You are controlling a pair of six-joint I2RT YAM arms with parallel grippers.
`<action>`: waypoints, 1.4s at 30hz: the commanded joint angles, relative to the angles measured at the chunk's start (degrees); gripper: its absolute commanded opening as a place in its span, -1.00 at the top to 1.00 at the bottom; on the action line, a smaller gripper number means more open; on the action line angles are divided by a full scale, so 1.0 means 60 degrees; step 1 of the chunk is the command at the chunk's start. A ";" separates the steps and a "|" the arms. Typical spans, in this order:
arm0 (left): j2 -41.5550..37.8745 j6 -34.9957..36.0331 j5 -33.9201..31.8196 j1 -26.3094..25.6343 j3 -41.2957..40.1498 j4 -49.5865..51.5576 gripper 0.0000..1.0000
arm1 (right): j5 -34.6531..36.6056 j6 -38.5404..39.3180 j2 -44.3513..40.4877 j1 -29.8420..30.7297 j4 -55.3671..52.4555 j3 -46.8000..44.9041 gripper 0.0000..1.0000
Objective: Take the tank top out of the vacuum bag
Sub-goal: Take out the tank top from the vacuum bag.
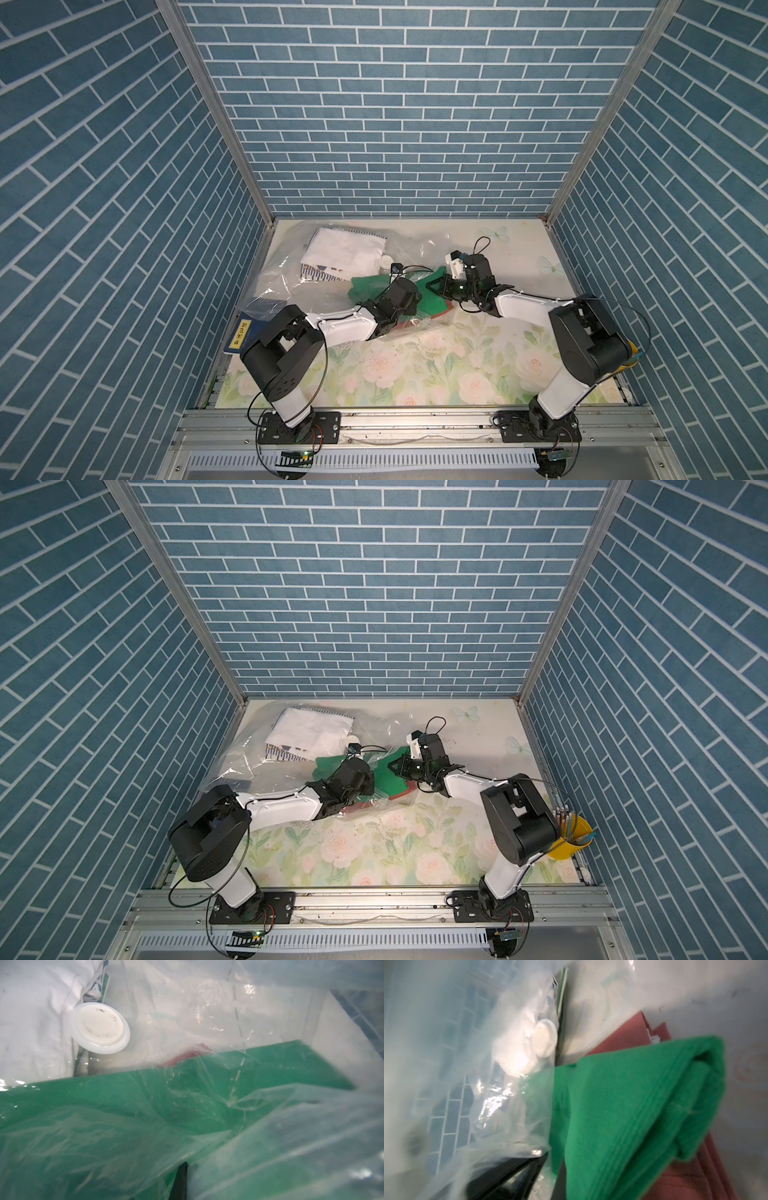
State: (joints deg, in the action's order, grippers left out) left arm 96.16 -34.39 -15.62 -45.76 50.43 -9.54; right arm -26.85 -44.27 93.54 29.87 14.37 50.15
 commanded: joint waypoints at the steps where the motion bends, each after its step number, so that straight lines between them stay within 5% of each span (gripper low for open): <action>1: 0.0140 -0.0240 -0.0078 0.0185 0.0100 0.0393 0.95 | 0.0651 0.0463 -0.1172 -0.0005 -0.0626 0.0061 1.00; 8: 0.0103 -0.0362 -0.0078 0.0225 -0.0140 0.0191 0.95 | 0.0715 0.0056 -0.1628 -0.0012 -0.0701 0.0041 1.00; 12: 0.0043 -0.0335 -0.0135 0.0298 -0.0172 0.0206 0.95 | 0.1884 -0.0025 -0.2726 -0.0400 -0.0838 -0.0191 1.00; 17: 0.0037 -0.0369 -0.0040 0.0317 -0.0298 0.0061 0.95 | 0.0854 0.0445 -0.2524 -0.0435 -0.1522 0.0823 1.00; 22: -0.0060 -0.0348 -0.0134 0.0346 -0.0323 0.0096 0.95 | 0.0885 -0.1869 -0.4065 -0.1872 0.1466 -0.1525 1.00; 27: -0.0131 -0.0374 -0.0081 0.0383 -0.0466 0.0037 0.95 | 0.0706 0.0194 -0.3638 -0.2014 -0.1827 -0.0360 1.00; 36: -0.0318 -0.0397 -0.0234 0.0455 -0.0594 0.0139 0.95 | 0.2463 0.2431 -0.3237 -0.3162 -0.5191 0.0335 1.00; 42: -0.0499 -0.0498 -0.0198 0.0615 -0.0873 0.0081 0.94 | 0.2888 0.3512 -0.2993 -0.4628 -0.5508 0.0101 1.00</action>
State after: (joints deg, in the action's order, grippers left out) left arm 94.24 -36.82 -15.35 -43.20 46.48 -10.24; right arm -12.95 -29.54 74.89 5.61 -16.05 50.78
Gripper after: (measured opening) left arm 0.053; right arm 0.074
